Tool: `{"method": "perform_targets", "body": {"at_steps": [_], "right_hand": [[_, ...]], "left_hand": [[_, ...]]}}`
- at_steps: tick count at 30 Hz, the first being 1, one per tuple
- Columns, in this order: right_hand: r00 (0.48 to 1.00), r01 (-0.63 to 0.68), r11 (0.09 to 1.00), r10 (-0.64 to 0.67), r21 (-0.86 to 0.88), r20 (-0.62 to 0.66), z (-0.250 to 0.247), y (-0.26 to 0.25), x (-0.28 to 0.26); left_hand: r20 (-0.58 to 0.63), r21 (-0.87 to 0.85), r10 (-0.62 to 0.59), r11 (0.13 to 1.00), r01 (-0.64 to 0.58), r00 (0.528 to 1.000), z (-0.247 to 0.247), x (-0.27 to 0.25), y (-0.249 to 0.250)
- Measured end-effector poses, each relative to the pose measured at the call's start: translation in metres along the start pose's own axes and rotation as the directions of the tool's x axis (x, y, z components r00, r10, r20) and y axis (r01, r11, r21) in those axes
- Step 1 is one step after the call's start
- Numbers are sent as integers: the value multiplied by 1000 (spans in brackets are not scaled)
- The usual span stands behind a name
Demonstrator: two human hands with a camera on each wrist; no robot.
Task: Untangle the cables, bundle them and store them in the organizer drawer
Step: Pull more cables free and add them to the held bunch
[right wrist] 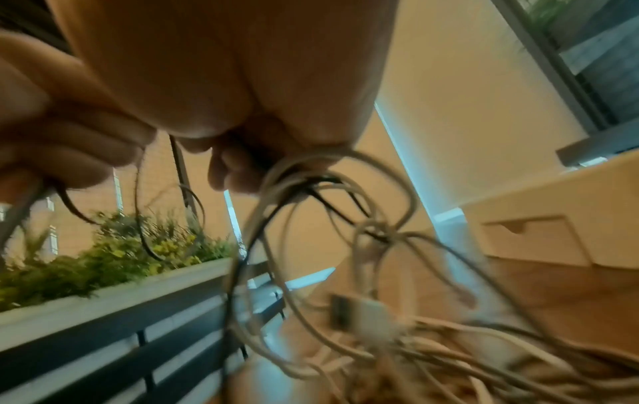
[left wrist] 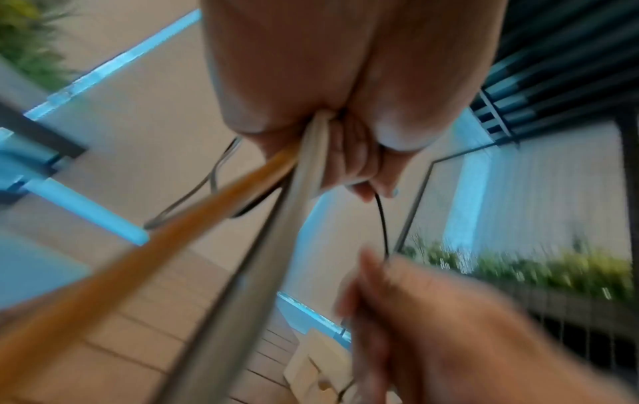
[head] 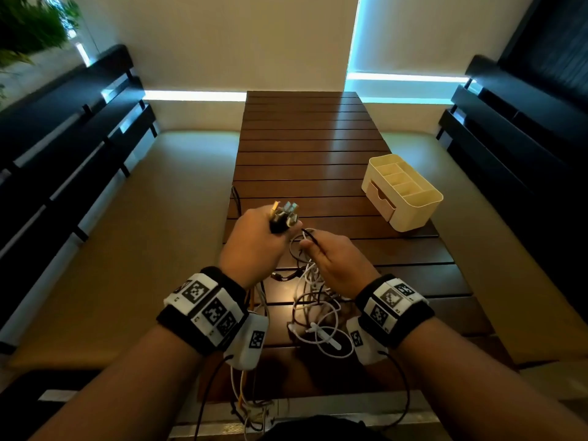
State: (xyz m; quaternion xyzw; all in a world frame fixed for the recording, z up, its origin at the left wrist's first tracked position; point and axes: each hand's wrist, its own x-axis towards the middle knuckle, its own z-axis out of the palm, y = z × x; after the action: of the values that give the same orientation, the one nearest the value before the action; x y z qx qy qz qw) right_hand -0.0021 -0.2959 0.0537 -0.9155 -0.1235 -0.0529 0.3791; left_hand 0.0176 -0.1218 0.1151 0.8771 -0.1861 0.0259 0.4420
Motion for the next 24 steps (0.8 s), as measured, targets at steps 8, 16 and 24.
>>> {"method": "perform_targets", "body": {"at_steps": [8,16,24], "right_hand": [[986,-140,986,147,-93,76,6,41,-3],[985,-20,999,12,-46,-169,-18,30,0],[981,129,966,-157,-225,-111,-8,-3,5]], "left_hand": [[-189,-295,-203,945,142,961,-5,-6,-2],[30,442,-186,884,154,982,-25,-3,-15],[196,362,-28,931,-45,980,11,0,4]]}}
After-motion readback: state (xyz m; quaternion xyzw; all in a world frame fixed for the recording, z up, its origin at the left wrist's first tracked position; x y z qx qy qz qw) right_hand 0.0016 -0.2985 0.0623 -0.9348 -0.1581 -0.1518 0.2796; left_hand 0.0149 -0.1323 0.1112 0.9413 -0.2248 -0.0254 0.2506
